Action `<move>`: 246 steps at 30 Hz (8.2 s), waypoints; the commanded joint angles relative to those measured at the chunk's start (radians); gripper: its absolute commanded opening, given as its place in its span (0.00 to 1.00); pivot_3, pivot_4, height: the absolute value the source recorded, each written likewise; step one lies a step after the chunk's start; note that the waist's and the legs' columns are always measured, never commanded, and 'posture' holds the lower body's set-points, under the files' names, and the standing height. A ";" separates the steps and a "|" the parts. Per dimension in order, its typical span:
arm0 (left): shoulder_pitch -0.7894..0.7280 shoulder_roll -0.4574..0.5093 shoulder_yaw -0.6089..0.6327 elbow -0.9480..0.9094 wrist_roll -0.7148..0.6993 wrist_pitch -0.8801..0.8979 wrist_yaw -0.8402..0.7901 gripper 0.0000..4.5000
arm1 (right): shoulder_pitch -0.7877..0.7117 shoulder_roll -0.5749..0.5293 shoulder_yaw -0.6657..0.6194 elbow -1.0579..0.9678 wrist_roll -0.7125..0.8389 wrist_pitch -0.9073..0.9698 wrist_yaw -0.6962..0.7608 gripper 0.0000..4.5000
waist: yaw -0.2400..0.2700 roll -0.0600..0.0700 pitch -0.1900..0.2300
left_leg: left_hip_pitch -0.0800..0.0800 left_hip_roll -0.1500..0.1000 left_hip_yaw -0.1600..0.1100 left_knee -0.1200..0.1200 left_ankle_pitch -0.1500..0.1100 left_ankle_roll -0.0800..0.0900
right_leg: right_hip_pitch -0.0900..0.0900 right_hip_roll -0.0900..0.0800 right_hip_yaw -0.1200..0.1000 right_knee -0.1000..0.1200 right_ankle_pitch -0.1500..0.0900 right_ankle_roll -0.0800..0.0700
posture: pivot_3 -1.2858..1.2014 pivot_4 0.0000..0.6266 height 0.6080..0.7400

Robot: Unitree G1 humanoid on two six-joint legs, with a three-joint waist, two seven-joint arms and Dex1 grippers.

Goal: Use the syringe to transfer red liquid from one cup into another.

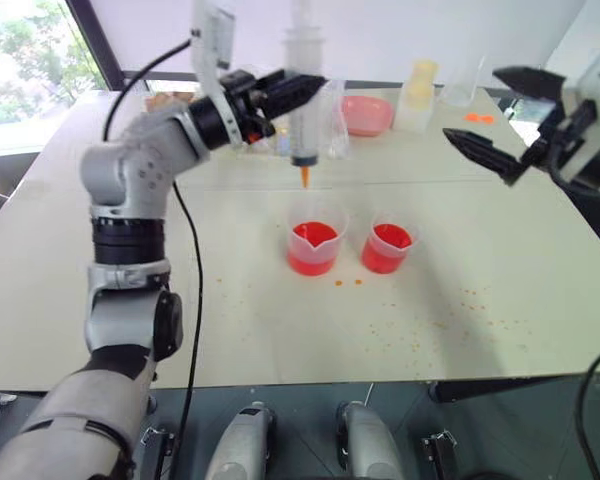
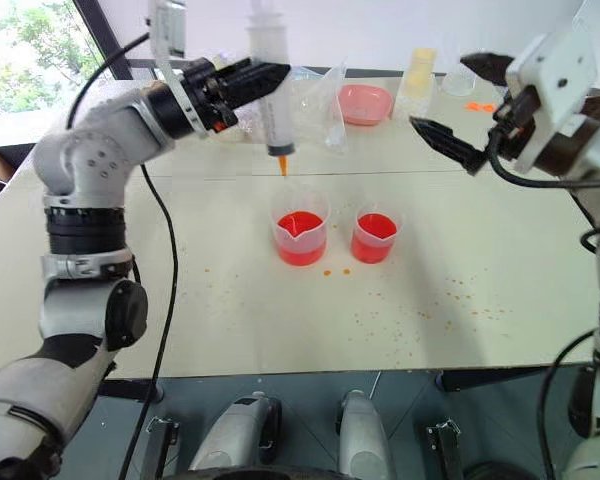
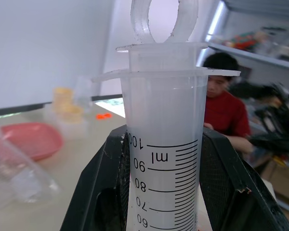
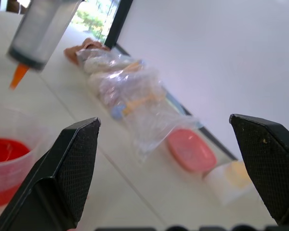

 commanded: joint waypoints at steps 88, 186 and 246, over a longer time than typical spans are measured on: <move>0.243 -0.057 -0.176 -0.006 0.245 -0.354 -0.058 0.32 | 0.231 0.118 -0.181 -0.275 0.141 0.257 0.042 0.77 | 0.011 0.000 0.000 | -0.001 0.000 -0.003 0.000 -0.001 0.003 | 0.001 0.001 -0.001 0.000 0.000 0.000 | 0.52 0.24 1.00; -0.111 -0.451 -0.165 0.402 0.317 -0.689 -0.121 0.32 | 0.241 0.167 -0.033 -0.268 0.123 0.156 -0.093 0.01 | 0.009 0.001 0.000 | 0.000 0.000 -0.001 0.002 -0.003 0.005 | 0.002 0.001 -0.001 -0.001 0.000 0.000 | 0.52 0.24 1.00; -0.065 0.065 0.355 0.362 -0.067 0.862 0.936 0.32 | 0.239 0.117 0.191 -0.406 0.339 0.251 0.186 0.52 | 0.004 -0.001 0.001 | 0.000 0.000 -0.004 0.002 0.000 0.000 | -0.001 0.000 0.000 0.004 -0.001 0.002 | 0.52 0.24 1.00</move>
